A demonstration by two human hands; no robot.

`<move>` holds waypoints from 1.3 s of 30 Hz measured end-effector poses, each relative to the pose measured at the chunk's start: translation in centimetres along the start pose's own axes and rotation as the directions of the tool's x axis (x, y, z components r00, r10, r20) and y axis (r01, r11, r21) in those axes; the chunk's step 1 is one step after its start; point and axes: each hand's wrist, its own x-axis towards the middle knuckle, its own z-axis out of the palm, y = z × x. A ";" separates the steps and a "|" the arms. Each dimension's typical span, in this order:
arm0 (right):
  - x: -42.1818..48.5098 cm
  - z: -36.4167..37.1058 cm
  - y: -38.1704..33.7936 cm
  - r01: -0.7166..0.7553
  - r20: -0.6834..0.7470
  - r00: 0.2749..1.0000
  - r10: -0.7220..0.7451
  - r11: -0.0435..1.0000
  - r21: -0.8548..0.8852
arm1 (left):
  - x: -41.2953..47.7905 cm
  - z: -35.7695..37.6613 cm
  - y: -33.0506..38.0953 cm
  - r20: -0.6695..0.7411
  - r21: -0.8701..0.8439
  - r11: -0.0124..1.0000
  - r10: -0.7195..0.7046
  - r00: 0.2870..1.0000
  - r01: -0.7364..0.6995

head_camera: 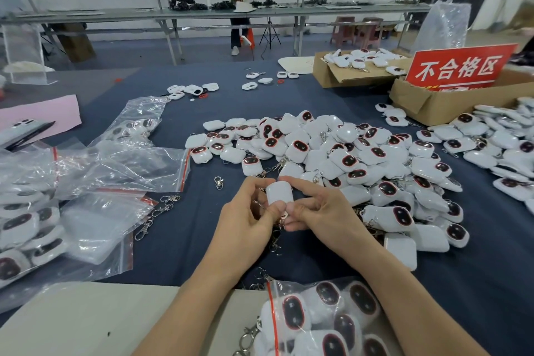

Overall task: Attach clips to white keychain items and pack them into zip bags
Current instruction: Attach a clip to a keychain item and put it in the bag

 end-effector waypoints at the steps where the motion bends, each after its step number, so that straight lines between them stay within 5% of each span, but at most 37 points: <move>1: 0.0 0.0 -0.1 -0.003 -0.005 1.000 0.003 1.000 -0.006 | 0.0 0.0 0.0 0.002 -0.004 1.000 0.003 1.000 -0.003; 19: 0.0 0.4 -0.5 0.007 -0.078 0.997 0.006 0.986 0.164 | 0.1 0.1 0.2 -0.009 -0.158 0.987 -0.017 1.000 0.015; 39: 0.4 -0.1 0.4 0.073 -0.003 0.997 -0.073 0.995 0.064 | 0.5 0.5 -0.8 0.039 0.077 0.997 -0.005 0.999 0.002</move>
